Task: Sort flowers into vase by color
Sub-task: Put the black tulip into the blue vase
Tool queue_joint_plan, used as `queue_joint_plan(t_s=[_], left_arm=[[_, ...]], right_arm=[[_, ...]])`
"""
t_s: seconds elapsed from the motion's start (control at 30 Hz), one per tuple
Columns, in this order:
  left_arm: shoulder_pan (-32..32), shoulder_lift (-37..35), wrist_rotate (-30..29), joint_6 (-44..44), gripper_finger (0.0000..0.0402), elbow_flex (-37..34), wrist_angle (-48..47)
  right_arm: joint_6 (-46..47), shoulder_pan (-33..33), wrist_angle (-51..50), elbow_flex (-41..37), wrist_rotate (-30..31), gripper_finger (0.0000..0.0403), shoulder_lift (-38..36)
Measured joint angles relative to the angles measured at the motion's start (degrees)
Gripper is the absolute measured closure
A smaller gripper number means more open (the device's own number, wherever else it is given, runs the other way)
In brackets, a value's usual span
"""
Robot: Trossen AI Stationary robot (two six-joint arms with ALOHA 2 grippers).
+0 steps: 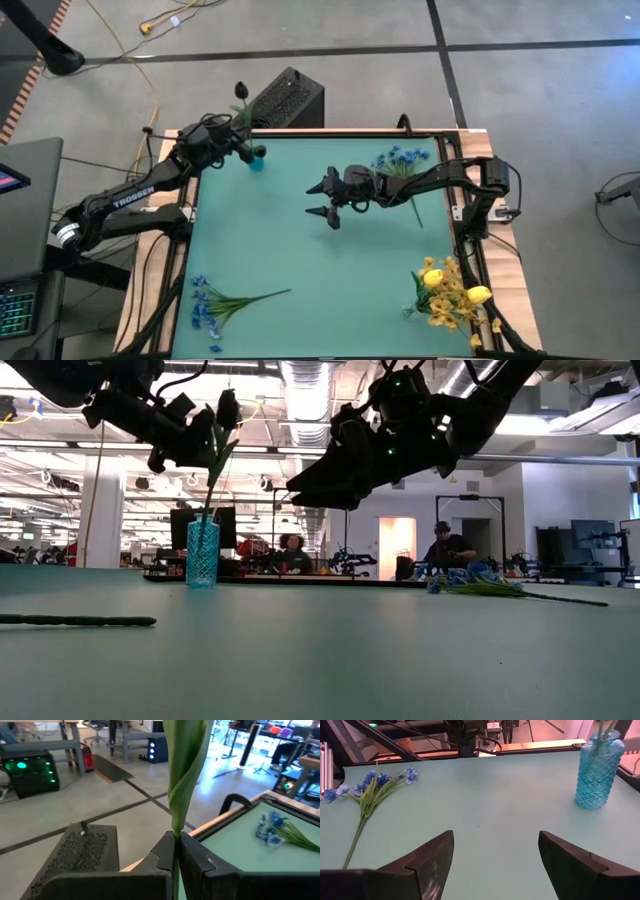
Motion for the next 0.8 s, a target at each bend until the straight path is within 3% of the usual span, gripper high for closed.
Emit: queue_joint_plan(t_s=[0.3,0.8], left_arm=[[-0.02,0.01,1.85,0.0,0.0401,0.0,-0.16],[0.08,-0.02,-6.61,4.52,0.0401,0.0,-3.16]], right_arm=[[0.02,0.0,0.02,-0.01,0.0,0.0085,0.0],[0.07,-0.02,0.04,0.0,0.0,0.0085,0.0]])
